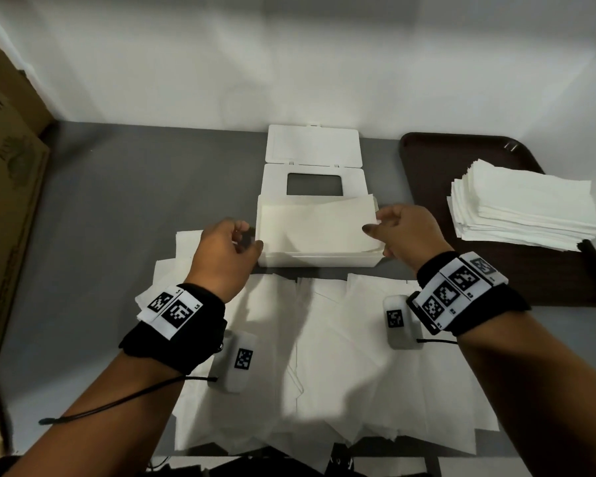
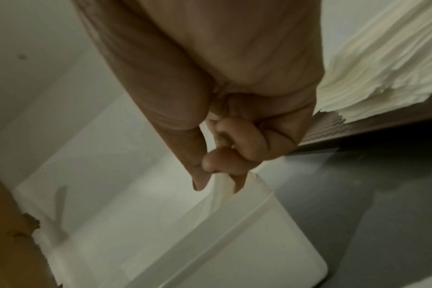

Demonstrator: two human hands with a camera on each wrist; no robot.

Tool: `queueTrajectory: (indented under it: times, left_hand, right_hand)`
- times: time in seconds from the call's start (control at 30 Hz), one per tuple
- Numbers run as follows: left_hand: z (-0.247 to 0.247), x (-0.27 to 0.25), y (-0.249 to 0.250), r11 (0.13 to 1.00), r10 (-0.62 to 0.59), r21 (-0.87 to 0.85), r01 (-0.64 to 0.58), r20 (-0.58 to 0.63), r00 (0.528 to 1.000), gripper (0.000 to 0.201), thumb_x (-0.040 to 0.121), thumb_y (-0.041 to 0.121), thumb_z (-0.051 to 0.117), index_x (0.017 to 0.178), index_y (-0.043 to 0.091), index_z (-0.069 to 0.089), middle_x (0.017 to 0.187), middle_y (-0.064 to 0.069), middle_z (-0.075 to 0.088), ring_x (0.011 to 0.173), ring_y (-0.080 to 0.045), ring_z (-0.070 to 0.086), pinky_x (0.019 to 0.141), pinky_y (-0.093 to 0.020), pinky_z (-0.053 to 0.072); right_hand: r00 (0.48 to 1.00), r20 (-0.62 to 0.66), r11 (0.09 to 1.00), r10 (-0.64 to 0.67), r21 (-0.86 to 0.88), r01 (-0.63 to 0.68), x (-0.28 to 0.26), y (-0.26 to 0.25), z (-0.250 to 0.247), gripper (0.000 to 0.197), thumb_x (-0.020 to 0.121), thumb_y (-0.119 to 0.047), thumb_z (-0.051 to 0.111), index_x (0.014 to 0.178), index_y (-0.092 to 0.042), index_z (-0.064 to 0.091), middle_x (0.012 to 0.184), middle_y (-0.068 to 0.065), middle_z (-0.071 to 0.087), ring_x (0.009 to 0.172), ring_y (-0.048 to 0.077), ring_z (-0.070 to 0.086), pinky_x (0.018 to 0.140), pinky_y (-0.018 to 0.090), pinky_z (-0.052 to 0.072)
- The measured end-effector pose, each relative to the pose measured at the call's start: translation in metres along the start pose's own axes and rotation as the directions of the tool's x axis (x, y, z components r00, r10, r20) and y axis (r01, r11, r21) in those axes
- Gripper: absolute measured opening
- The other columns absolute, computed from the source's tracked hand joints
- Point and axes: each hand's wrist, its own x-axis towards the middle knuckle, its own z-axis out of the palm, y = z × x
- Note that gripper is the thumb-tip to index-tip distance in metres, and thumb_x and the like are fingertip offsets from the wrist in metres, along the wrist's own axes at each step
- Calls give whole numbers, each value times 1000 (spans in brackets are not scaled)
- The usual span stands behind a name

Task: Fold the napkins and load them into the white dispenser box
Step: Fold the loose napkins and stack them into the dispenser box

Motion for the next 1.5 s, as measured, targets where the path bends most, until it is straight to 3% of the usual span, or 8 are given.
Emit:
queueTrajectory:
  times: [0.17, 0.27, 0.43, 0.77, 1.07, 1.23, 1.4, 1.5]
  left_hand:
    - [5, -22, 15, 994, 96, 45, -95, -19, 995, 22, 86, 22, 64, 106, 15, 59, 100, -3, 52, 89, -17, 56, 80, -22, 40]
    - [16, -41, 24, 991, 126, 43, -127, 38, 991, 17, 87, 23, 64, 102, 17, 60, 99, 0, 51, 72, -4, 53, 68, -14, 40]
    - [44, -77, 31, 981, 146, 91, -169, 217, 965, 11, 86, 27, 64, 91, 19, 59, 91, 2, 57, 74, -14, 55, 63, -16, 36]
    - [80, -118, 27, 907, 9, 387, -168, 381, 925, 62, 79, 51, 66, 127, 16, 49, 123, -5, 47, 117, -26, 45, 98, -32, 40]
    - [90, -118, 31, 901, -76, 424, -89, 356, 932, 75, 65, 53, 78, 123, 18, 46, 119, -3, 45, 110, -26, 50, 93, -44, 46]
    - [90, -116, 29, 914, -66, 398, -86, 353, 933, 72, 63, 51, 79, 119, 19, 48, 113, -1, 50, 108, -23, 51, 92, -43, 46]
    - [88, -116, 24, 946, -22, 315, -82, 314, 949, 72, 66, 67, 69, 120, 22, 50, 111, 2, 55, 105, -21, 54, 91, -42, 47]
    - [82, -117, 25, 976, 18, 201, -82, 303, 953, 64, 67, 65, 70, 113, 25, 53, 98, 10, 55, 92, -13, 53, 85, -35, 47]
  right_hand:
    - [994, -95, 998, -61, -19, 60, -20, 20, -15, 34, 80, -29, 76, 105, -18, 56, 83, -2, 57, 74, 13, 57, 72, 32, 51]
    - [997, -25, 990, -77, -117, 73, -37, 40, -19, 26, 79, -31, 77, 93, -15, 61, 74, -5, 57, 70, 14, 57, 71, 34, 52]
    - [992, 125, 975, 9, -221, 19, -69, 66, -24, 24, 77, -28, 79, 91, -16, 65, 89, 4, 64, 79, 16, 59, 62, 21, 43]
    - [971, 238, 898, -14, -424, 116, -85, 80, -8, 62, 76, -42, 77, 125, -14, 51, 124, 5, 51, 114, 20, 51, 99, 30, 41]
    - [971, 214, 894, -102, -409, 185, -88, 78, -4, 42, 73, -38, 78, 102, -13, 58, 103, 2, 55, 100, 21, 51, 88, 32, 43]
    - [963, 211, 951, -168, -223, 215, -89, 74, -10, 15, 87, -26, 67, 94, -13, 64, 89, -5, 59, 87, 15, 53, 75, 25, 36]
    - [930, 274, 954, -246, -100, 282, -90, 64, -29, 6, 89, -16, 65, 91, -12, 70, 82, 4, 69, 60, 10, 61, 54, 14, 49]
    - [928, 267, 966, -259, 54, 254, -91, 56, -45, 5, 89, -12, 66, 88, -13, 70, 79, 9, 70, 54, 13, 62, 55, 24, 53]
